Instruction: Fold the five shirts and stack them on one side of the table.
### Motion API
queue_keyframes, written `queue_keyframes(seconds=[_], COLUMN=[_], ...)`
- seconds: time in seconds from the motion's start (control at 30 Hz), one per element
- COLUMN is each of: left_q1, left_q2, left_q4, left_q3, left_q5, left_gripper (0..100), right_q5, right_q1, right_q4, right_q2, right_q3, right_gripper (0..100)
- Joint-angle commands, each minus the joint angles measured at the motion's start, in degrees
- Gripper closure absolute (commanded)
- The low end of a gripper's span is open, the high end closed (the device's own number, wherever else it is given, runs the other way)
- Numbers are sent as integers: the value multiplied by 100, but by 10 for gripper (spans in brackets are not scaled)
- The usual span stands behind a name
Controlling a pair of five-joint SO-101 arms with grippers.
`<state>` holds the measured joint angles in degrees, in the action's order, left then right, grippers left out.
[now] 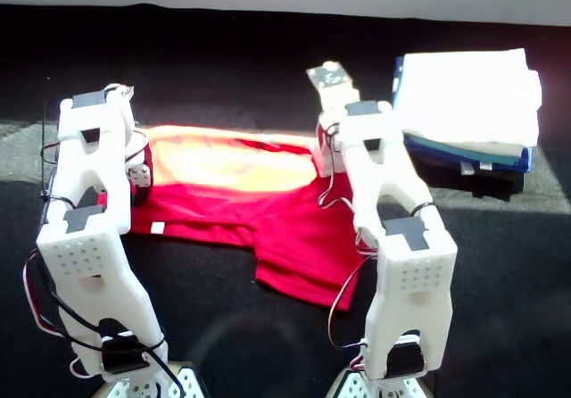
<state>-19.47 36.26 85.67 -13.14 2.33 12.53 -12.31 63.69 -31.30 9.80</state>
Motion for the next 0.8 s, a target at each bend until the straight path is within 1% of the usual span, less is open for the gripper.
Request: queue_keyframes(seconds=[0.0, 0.07, 0.13, 0.23, 0.43, 0.6, 0.67, 0.77], left_q1=[-57, -48, -48, -48, -13, -13, -13, -31], left_q2=[-127, -101, -110, -215, -927, -1490, -1534, -1349], left_q4=[-35, -62, -26, 26, 668, 712, 695, 448], left_q3=[277, 347, 356, 224, -312, -497, -470, -338], left_q5=[123, 290, 290, 290, 281, 264, 264, 264], left_gripper=[990, 990, 990, 990, 990, 990, 990, 990], right_q5=[0, 9, 9, 9, 9, 9, -26, -26], right_q1=[426, 470, 462, 347, -119, -505, -593, -787], right_q4=[295, 470, 629, 1007, 2519, 3714, 3749, 3741], right_q2=[13, 40, 48, 48, 48, 48, 127, 567], right_q3=[277, 277, 356, 848, 2615, 3908, 4154, 3802], right_gripper=[843, 843, 843, 843, 843, 843, 843, 843])
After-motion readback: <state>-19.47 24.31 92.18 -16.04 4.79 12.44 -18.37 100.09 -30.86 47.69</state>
